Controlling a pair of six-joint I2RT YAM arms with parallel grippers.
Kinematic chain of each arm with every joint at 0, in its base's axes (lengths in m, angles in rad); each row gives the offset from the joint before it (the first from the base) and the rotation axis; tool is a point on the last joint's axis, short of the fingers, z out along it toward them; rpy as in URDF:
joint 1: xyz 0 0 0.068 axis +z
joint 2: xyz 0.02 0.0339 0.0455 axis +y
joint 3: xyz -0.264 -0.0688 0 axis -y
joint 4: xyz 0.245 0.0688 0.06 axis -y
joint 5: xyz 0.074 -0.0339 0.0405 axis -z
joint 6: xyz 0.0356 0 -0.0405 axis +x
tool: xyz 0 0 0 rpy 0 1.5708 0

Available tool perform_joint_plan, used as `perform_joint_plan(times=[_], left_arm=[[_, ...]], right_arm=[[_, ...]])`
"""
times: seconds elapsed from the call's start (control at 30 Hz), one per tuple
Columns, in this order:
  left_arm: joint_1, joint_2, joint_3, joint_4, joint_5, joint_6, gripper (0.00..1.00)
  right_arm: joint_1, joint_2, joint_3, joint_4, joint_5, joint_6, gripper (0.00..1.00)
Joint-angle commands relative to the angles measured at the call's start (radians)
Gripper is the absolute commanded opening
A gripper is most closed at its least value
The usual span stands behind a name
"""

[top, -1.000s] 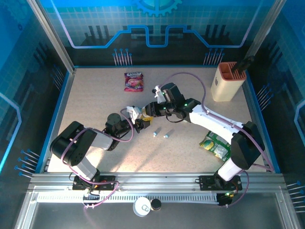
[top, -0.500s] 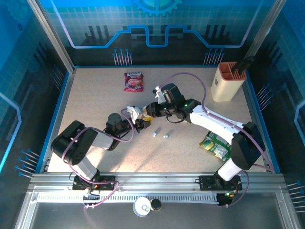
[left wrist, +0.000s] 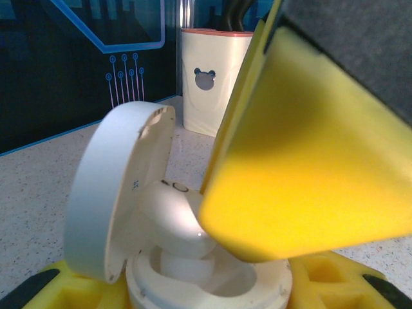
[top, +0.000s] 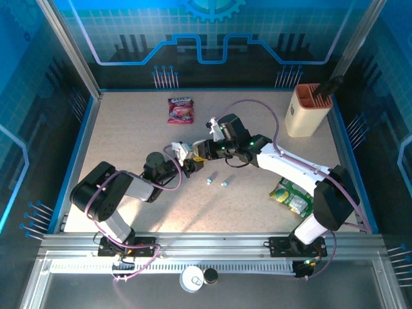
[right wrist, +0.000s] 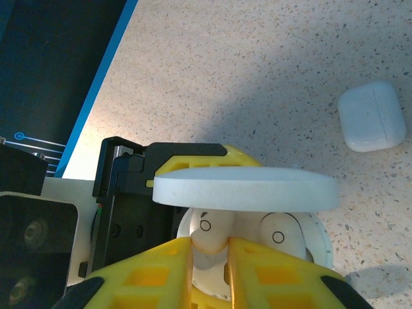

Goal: Insert the wireless bluetooth earbuds into the charging case

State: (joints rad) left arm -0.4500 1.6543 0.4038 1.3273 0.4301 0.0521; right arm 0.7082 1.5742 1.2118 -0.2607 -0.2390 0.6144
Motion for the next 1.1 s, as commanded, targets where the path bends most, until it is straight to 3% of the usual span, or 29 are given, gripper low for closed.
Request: perform_joint_plan(times=[0.0, 0.07, 0.17, 0.67, 1.07], left_arm=[[-0.006, 0.001, 0.041, 0.075, -0.005, 0.000, 0.18], [-0.007, 0.001, 0.042, 0.075, -0.001, 0.000, 0.18], [-0.007, -0.001, 0.040, 0.075, 0.002, 0.004, 0.18], [-0.006, 0.012, 0.038, 0.075, 0.003, 0.031, 0.18], [-0.007, 0.010, 0.032, 0.075, 0.024, 0.060, 0.18]], right_arm=[[0.023, -0.024, -0.011, -0.030, -0.007, 0.007, 0.24], [0.019, -0.030, -0.006, -0.038, 0.011, 0.003, 0.32], [0.011, -0.043, -0.005, -0.033, 0.016, 0.002, 0.37], [-0.017, -0.091, -0.035, 0.010, 0.031, 0.023, 0.38], [-0.029, -0.035, 0.017, 0.013, 0.044, 0.039, 0.37]])
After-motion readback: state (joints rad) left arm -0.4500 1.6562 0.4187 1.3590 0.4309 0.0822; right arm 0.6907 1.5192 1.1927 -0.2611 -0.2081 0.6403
